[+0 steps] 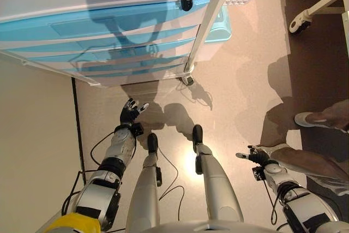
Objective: Open the drawer and pick up the medicine
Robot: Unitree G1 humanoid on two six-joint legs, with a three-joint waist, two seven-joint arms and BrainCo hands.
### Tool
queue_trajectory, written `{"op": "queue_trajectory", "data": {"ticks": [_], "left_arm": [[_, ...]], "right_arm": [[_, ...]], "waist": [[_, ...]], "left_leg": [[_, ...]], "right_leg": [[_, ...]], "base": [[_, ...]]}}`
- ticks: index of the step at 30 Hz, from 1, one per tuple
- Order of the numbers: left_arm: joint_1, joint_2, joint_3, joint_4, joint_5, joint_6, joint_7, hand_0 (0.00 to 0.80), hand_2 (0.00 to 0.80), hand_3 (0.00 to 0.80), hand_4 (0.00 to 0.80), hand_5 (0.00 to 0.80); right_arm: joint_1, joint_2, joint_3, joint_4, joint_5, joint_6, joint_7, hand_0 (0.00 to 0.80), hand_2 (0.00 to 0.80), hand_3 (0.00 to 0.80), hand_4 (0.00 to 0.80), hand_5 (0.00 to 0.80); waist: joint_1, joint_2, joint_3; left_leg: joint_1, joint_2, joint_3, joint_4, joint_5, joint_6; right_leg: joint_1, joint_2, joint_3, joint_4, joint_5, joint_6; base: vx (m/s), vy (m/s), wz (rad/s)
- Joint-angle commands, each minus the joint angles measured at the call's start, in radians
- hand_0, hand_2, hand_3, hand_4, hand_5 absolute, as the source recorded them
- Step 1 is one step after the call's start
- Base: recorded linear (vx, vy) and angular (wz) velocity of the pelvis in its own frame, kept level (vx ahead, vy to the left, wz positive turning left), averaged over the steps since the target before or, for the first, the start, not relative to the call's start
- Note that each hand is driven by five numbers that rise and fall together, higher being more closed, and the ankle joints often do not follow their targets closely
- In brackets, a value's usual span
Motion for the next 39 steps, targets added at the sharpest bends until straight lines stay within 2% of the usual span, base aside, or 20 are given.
{"op": "queue_trajectory", "data": {"ticks": [1,16,39], "left_arm": [[-0.025,0.012,0.021,-0.037,-0.056,-0.061,0.016,0.0,0.0,0.0,0.0,0.0],[-0.114,0.004,0.095,-0.126,-0.25,-0.143,0.014,0.0,0.0,0.0,0.0,0.0],[-0.157,0.044,0.153,-0.226,-0.387,-0.199,-0.044,0.0,0.0,0.0,0.0,0.0]], "right_arm": [[0.019,-0.009,0.055,0.008,0.033,-0.014,-0.025,0.0,0.0,0.0,0.0,0.0],[0.043,0.005,0.056,0.013,0.029,-0.014,-0.019,0.0,0.0,0.0,0.0,0.0],[0.061,0.008,0.061,0.007,0.015,-0.019,0.005,0.0,0.0,0.0,0.0,0.0]], "waist": [[-0.003,-0.027,-0.032],[-0.027,-0.047,-0.066],[-0.032,-0.058,-0.083]], "left_leg": [[-0.063,-0.044,-0.041,-0.003,0.017,0.048],[-0.096,-0.044,-0.038,-0.007,0.013,0.044],[-0.104,-0.041,-0.044,-0.012,0.009,0.044]], "right_leg": [[-0.002,0.031,-0.016,-0.067,0.036,0.037],[-0.035,0.038,-0.009,-0.078,0.044,0.038],[-0.04,0.038,-0.008,-0.087,0.052,0.04]], "base": [[0.009,-0.007,-0.05],[0.006,-0.005,-0.02],[0.0,0.0,0.0]]}}
